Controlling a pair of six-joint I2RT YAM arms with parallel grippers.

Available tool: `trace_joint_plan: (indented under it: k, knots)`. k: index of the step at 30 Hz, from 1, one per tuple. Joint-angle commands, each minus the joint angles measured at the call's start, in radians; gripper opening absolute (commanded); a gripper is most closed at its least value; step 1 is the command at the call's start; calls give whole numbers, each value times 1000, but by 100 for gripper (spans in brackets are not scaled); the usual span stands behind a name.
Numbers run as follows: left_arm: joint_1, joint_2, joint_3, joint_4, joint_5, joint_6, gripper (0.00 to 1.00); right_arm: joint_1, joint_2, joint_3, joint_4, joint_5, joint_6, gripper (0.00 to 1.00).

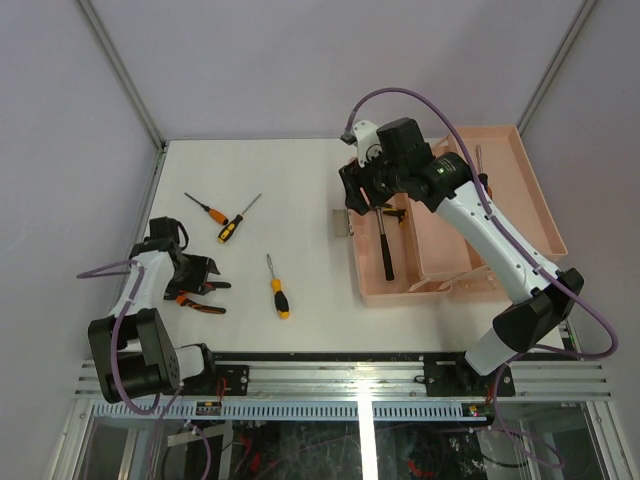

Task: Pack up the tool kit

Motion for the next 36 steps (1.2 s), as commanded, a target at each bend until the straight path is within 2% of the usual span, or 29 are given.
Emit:
trace_joint_plan:
  k: [1, 10, 16, 20, 25, 26, 28, 29, 32, 36]
  knots:
    - [-6, 65, -8, 89, -38, -40, 43, 11, -45, -13, 16, 74, 19, 68]
    - [-8, 201, 5, 172, -73, -38, 44, 11, -41, 1, -8, 95, 8, 70]
    - [-6, 238, -25, 212, -78, -22, 42, 11, -45, 13, -25, 129, -12, 74]
    - [-7, 258, -48, 250, -101, -7, 29, 11, -65, 0, -14, 149, -19, 75]
    - [-6, 271, -59, 272, -97, -1, 27, 11, -87, -6, -13, 169, -30, 77]
    - [-7, 272, -60, 273, -96, 1, 23, 12, -89, -6, -15, 173, -33, 78]
    - [-7, 272, -63, 282, -85, 15, 4, 12, -93, 0, -20, 181, -40, 78]
    - [-7, 270, -61, 282, -76, 19, 0, 11, -96, 3, -24, 185, -41, 78]
    - [-12, 246, -28, 282, -12, 60, 0, 11, -105, 13, -32, 202, -44, 78]
    - [-49, 159, 87, 221, 22, 108, 0, 11, -135, 13, -25, 228, -46, 79]
